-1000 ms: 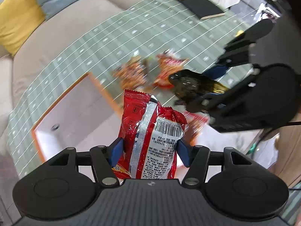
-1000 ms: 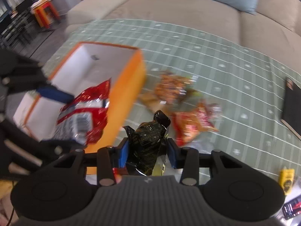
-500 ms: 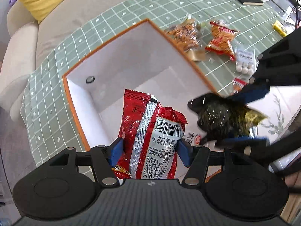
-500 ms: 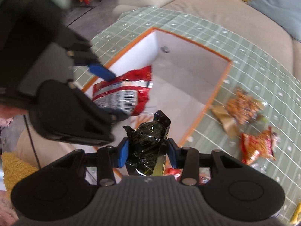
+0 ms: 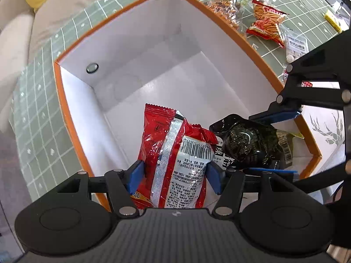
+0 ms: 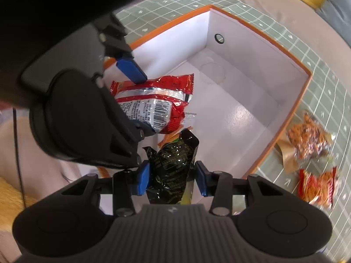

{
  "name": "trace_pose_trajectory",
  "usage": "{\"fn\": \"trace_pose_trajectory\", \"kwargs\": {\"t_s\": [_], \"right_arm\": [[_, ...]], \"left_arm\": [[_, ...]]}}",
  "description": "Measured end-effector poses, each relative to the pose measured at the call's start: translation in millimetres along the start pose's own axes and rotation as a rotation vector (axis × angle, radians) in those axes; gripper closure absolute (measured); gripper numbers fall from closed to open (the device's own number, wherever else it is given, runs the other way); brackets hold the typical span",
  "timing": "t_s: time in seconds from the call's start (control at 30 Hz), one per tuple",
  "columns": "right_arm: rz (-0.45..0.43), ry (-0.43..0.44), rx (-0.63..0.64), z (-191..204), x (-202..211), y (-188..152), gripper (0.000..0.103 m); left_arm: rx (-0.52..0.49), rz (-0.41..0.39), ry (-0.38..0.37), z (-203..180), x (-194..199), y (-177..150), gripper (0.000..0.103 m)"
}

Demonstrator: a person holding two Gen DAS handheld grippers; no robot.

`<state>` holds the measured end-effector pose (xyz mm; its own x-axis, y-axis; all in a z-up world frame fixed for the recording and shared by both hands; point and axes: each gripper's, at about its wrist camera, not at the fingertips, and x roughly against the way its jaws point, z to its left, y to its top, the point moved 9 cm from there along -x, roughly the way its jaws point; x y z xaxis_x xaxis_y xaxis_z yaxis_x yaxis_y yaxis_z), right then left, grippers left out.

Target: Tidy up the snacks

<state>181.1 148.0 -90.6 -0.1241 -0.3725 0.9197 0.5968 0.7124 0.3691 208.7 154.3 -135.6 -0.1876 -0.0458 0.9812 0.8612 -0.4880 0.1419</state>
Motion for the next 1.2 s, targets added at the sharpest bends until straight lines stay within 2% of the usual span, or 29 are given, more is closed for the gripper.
{"fn": "trace_pose_trajectory", "kwargs": {"t_s": [0.37,0.6,0.93,1.03,1.2], "right_arm": [[0.016,-0.044,0.1,-3.6,-25.1,-2.0,0.06],[0.006,-0.069,0.171,-0.3,-25.0,-3.8,0.058],[0.008,-0.058,0.138,-1.5,-18.6,-4.8,0.051],[0.004,-0.065,0.127,-5.0,-16.3,-5.2,0.044],[-0.014,-0.069,0.128,-3.9,-11.9,-3.8,0.043]], "left_arm": [[0.047,0.06,-0.011,0.5,-24.6,-1.6,0.033],[0.077,0.087,-0.01,3.6,-33.0,-2.2,0.033],[0.109,0.075,0.006,8.6,-33.3,2.0,0.024],[0.116,0.061,0.011,9.9,-27.6,1.6,0.02],[0.135,0.042,0.005,12.5,-16.7,0.2,0.019]]}}
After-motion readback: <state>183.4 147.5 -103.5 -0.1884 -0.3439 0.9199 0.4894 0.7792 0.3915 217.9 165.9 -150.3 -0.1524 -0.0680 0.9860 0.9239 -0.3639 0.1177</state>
